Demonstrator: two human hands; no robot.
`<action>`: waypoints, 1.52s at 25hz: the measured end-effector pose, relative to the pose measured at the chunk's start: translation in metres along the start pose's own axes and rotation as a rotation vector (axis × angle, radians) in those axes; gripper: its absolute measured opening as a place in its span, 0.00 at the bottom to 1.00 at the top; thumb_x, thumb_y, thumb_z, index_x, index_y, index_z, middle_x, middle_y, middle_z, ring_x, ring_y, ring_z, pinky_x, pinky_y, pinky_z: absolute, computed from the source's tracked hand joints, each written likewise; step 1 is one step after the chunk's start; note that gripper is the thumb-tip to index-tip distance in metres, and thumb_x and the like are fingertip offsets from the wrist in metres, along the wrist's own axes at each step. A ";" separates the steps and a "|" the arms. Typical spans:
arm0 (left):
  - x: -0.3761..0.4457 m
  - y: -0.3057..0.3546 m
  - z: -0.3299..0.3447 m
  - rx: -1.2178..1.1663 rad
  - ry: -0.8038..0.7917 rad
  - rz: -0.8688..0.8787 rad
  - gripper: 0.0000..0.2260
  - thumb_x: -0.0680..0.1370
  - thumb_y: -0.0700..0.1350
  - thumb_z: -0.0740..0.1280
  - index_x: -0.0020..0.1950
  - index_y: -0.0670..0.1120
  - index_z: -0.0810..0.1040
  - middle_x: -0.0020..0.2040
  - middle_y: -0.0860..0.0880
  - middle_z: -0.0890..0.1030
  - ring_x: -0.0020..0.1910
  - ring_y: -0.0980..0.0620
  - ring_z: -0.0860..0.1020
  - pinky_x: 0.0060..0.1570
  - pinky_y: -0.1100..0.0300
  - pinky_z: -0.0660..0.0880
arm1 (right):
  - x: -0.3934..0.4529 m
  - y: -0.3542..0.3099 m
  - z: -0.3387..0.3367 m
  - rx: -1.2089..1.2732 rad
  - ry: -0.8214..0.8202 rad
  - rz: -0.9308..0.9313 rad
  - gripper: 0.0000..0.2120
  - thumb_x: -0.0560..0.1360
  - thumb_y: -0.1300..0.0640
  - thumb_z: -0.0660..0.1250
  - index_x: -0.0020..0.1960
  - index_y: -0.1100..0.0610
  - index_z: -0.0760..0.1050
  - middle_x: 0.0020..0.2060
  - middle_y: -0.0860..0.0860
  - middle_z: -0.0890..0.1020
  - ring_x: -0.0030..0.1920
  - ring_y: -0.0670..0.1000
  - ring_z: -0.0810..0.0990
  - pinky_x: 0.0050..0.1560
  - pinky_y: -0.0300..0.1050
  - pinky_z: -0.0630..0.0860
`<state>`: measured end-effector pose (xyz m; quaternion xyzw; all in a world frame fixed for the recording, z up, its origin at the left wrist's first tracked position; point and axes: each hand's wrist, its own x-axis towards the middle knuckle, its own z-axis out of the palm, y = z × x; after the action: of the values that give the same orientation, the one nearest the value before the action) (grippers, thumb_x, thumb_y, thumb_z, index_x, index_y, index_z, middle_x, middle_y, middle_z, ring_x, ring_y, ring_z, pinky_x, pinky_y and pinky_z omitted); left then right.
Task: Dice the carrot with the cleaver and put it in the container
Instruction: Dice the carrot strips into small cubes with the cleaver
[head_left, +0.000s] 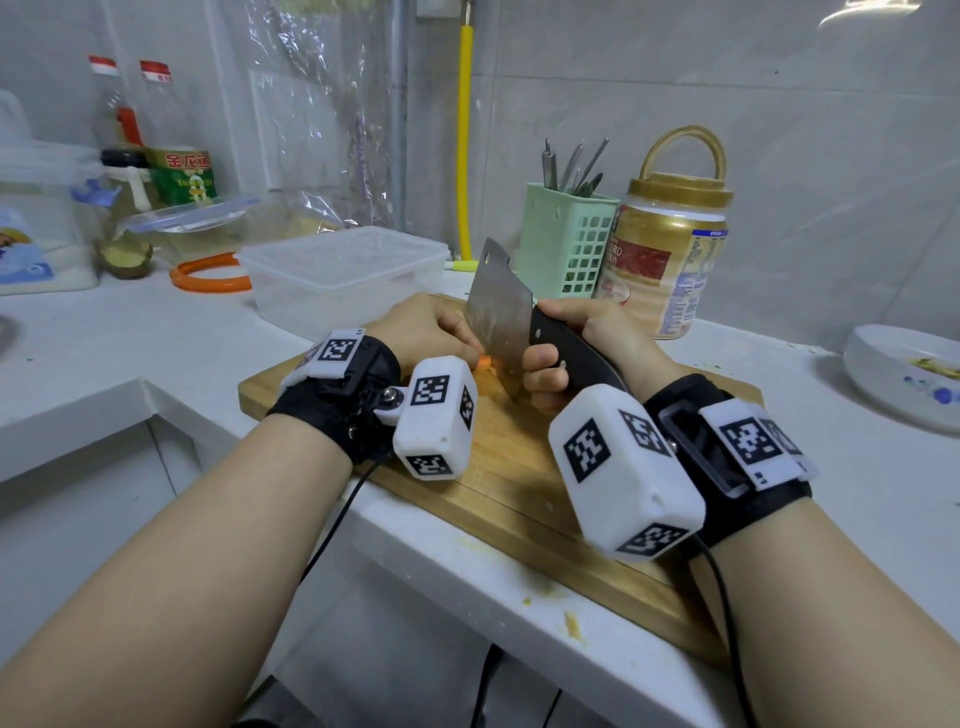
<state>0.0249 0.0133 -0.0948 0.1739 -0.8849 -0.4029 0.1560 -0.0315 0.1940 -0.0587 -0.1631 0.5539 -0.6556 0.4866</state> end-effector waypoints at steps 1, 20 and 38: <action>0.000 0.000 0.000 0.002 0.000 0.001 0.03 0.71 0.38 0.75 0.44 0.43 0.86 0.42 0.51 0.84 0.46 0.54 0.79 0.53 0.56 0.76 | 0.000 0.001 0.000 0.007 0.001 -0.005 0.13 0.80 0.50 0.54 0.42 0.58 0.64 0.22 0.51 0.67 0.17 0.48 0.64 0.24 0.32 0.60; -0.002 -0.002 -0.002 -0.031 0.011 0.005 0.04 0.68 0.41 0.78 0.40 0.46 0.86 0.41 0.49 0.85 0.50 0.50 0.82 0.58 0.50 0.77 | -0.005 0.007 0.006 0.023 0.005 -0.100 0.14 0.80 0.49 0.53 0.40 0.57 0.64 0.22 0.50 0.66 0.18 0.48 0.64 0.27 0.37 0.57; -0.004 0.003 -0.002 -0.055 0.032 -0.063 0.04 0.67 0.41 0.79 0.36 0.49 0.86 0.42 0.50 0.85 0.50 0.51 0.82 0.58 0.51 0.77 | -0.004 -0.004 0.006 -0.084 0.054 -0.022 0.14 0.81 0.50 0.54 0.41 0.58 0.66 0.22 0.52 0.67 0.19 0.49 0.64 0.23 0.32 0.61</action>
<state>0.0286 0.0158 -0.0923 0.2040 -0.8650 -0.4287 0.1621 -0.0268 0.1933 -0.0523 -0.1718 0.5920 -0.6412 0.4570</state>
